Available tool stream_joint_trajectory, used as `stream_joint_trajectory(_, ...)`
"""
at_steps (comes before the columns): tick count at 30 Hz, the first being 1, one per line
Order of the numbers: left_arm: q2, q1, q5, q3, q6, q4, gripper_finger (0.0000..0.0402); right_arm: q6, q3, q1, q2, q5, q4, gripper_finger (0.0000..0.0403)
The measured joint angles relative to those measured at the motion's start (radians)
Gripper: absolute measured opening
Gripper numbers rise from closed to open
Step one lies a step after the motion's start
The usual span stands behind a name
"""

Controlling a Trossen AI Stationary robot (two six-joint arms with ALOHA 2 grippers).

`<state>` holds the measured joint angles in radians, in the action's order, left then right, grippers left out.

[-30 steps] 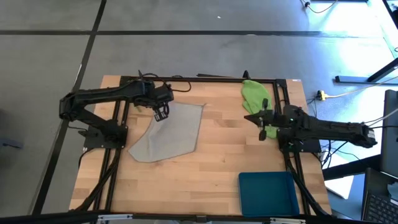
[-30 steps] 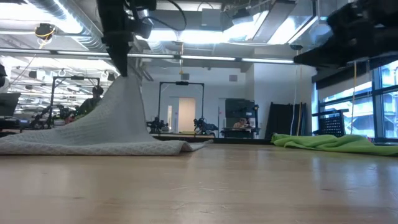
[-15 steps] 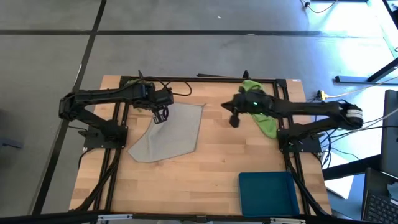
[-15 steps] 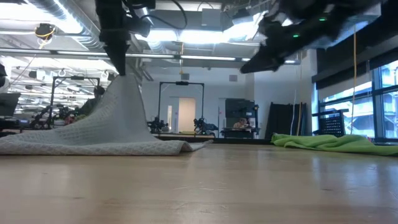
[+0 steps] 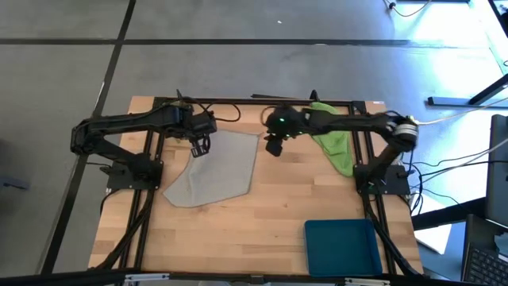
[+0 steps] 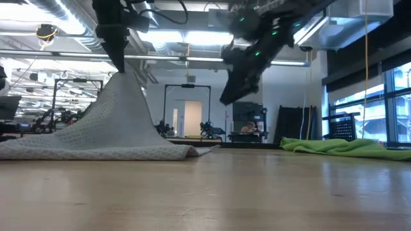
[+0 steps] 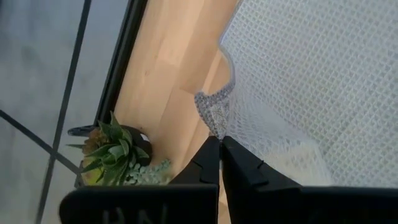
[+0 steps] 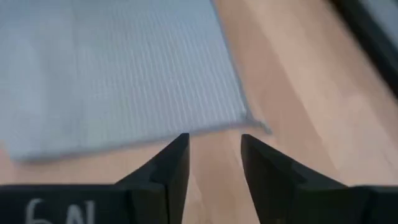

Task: Roll microfiber towels into tight, uniform cylinder then place into a basket
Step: Fold the gray towel

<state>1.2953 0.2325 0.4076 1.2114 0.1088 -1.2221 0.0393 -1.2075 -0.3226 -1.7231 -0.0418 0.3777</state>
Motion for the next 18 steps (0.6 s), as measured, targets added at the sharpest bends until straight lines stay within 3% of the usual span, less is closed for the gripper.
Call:
stream_joint_trajectory(10, 0.002, 0.000, -0.002, 0.000, -0.006, 0.001, 0.0000, -0.237, -0.263, -0.044, -0.277, -0.006, 0.182, 0.0147)
stream_joint_trajectory(18, 0.002, 0.000, -0.008, 0.000, -0.006, 0.000, 0.0000, -0.417, -0.317, -0.079, -0.342, -0.009, 0.208, 0.0148)
